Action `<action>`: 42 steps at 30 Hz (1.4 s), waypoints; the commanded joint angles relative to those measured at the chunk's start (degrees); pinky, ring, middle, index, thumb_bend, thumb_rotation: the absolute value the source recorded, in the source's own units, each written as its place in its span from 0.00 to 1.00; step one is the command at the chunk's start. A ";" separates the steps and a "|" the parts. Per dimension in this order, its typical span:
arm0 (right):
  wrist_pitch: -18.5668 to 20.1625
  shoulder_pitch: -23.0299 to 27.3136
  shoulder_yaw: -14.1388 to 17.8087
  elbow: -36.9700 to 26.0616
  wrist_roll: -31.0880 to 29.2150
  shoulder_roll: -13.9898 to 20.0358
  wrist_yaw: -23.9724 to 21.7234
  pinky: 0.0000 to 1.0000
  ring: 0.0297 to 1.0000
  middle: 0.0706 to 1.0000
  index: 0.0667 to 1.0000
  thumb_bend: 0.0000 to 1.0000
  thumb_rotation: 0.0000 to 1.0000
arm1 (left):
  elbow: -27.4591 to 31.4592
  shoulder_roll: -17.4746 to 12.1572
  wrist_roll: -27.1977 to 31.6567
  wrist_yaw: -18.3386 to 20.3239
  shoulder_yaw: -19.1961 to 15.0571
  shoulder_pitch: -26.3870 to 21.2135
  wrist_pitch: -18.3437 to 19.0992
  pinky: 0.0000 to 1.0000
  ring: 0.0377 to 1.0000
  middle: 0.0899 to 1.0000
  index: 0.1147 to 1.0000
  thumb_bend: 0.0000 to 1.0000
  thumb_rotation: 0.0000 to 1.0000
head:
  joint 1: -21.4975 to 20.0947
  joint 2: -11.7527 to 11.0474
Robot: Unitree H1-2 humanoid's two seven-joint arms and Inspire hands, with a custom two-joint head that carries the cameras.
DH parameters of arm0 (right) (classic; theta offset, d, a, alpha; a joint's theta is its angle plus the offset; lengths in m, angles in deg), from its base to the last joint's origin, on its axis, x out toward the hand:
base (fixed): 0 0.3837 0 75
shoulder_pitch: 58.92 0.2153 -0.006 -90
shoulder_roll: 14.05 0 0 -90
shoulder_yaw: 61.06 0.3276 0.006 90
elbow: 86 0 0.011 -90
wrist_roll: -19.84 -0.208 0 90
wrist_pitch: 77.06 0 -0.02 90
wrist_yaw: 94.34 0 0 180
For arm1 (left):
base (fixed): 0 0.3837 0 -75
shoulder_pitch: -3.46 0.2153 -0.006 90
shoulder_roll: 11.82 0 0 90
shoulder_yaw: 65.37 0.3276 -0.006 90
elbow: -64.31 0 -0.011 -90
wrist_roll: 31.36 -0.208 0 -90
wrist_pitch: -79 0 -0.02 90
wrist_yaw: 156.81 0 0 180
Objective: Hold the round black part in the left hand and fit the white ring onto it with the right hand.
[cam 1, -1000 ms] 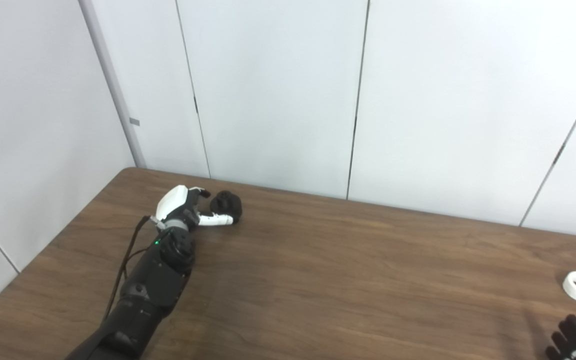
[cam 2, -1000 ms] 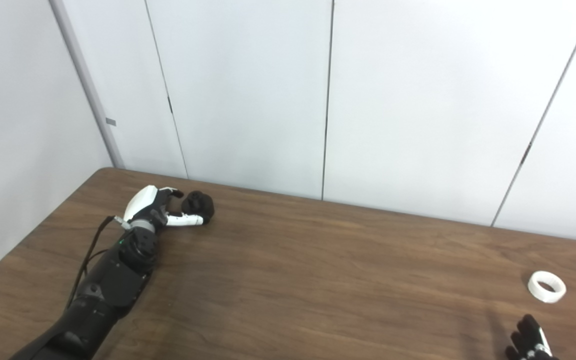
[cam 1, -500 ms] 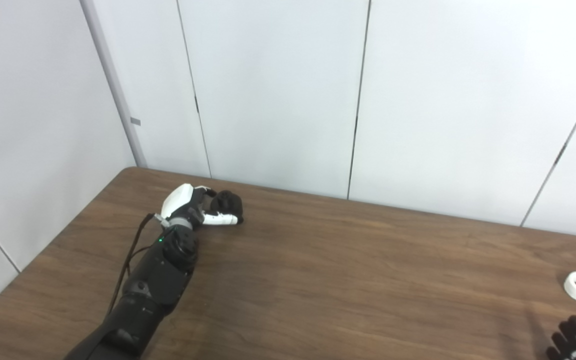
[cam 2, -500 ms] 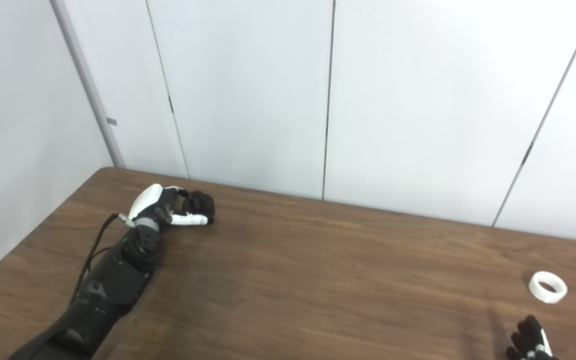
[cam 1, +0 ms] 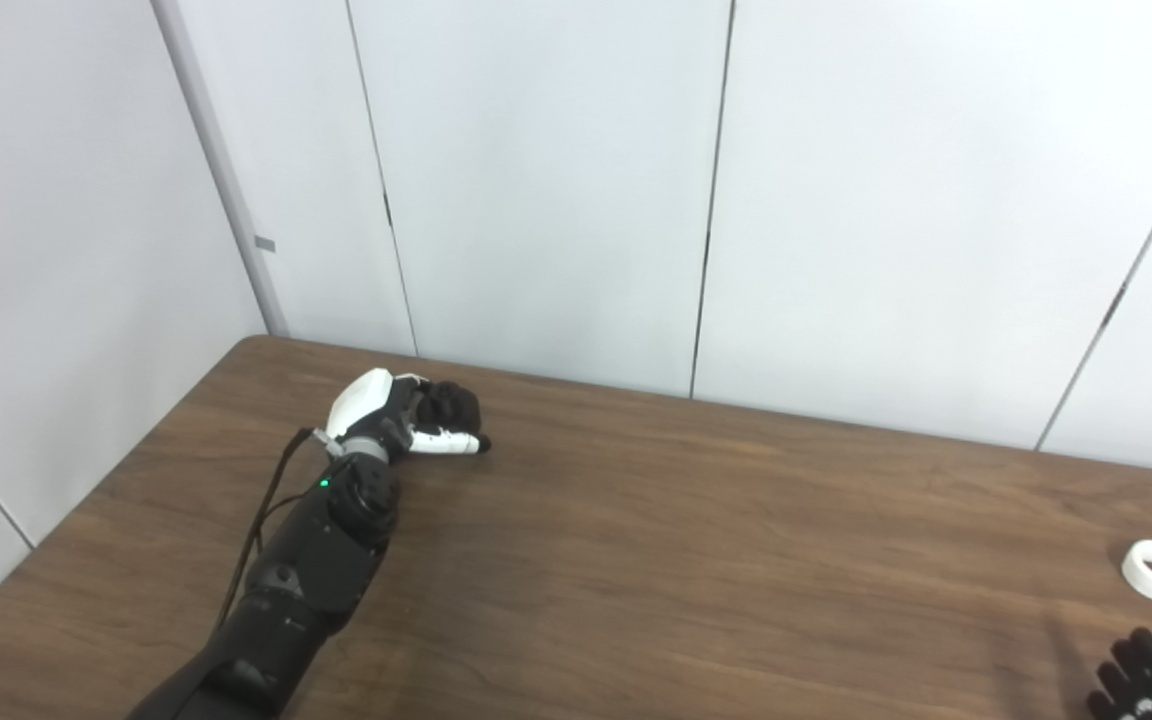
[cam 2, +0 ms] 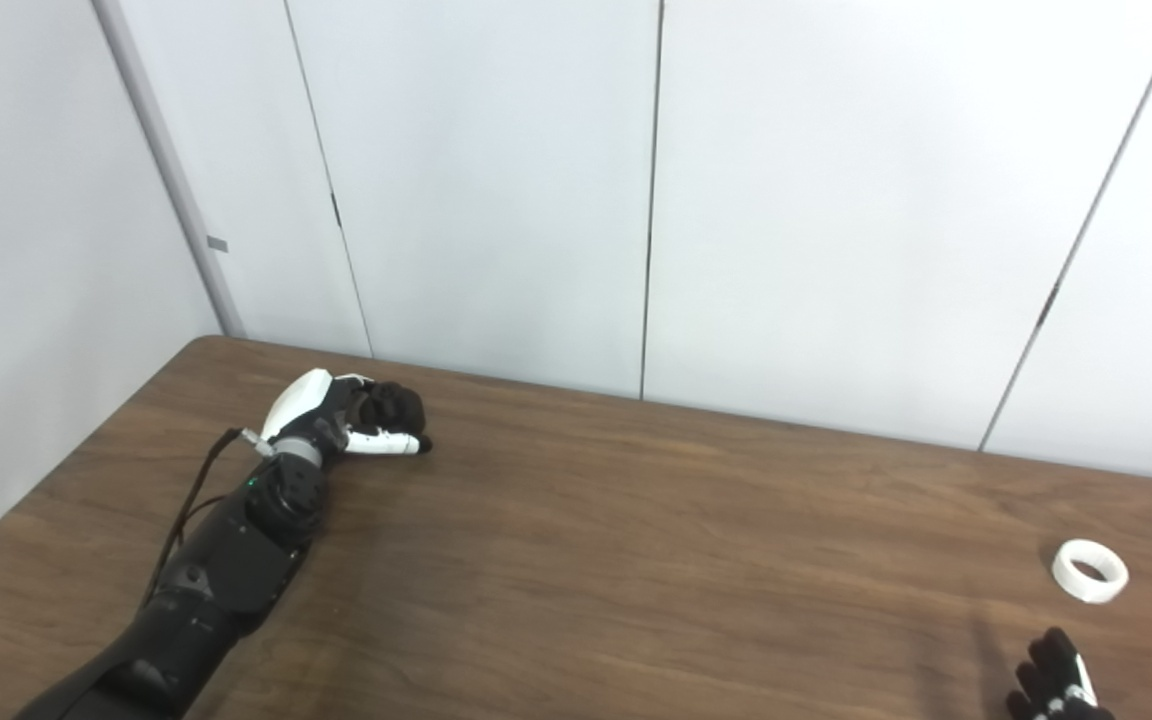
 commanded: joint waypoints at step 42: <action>4.17 -2.45 -1.62 -3.64 0.35 -0.81 0.42 1.00 1.00 1.00 1.00 0.40 1.00 | 17.34 -1.18 -3.88 -3.44 1.45 8.22 -4.51 0.87 0.86 0.72 0.42 0.52 0.05 | -1.96 1.85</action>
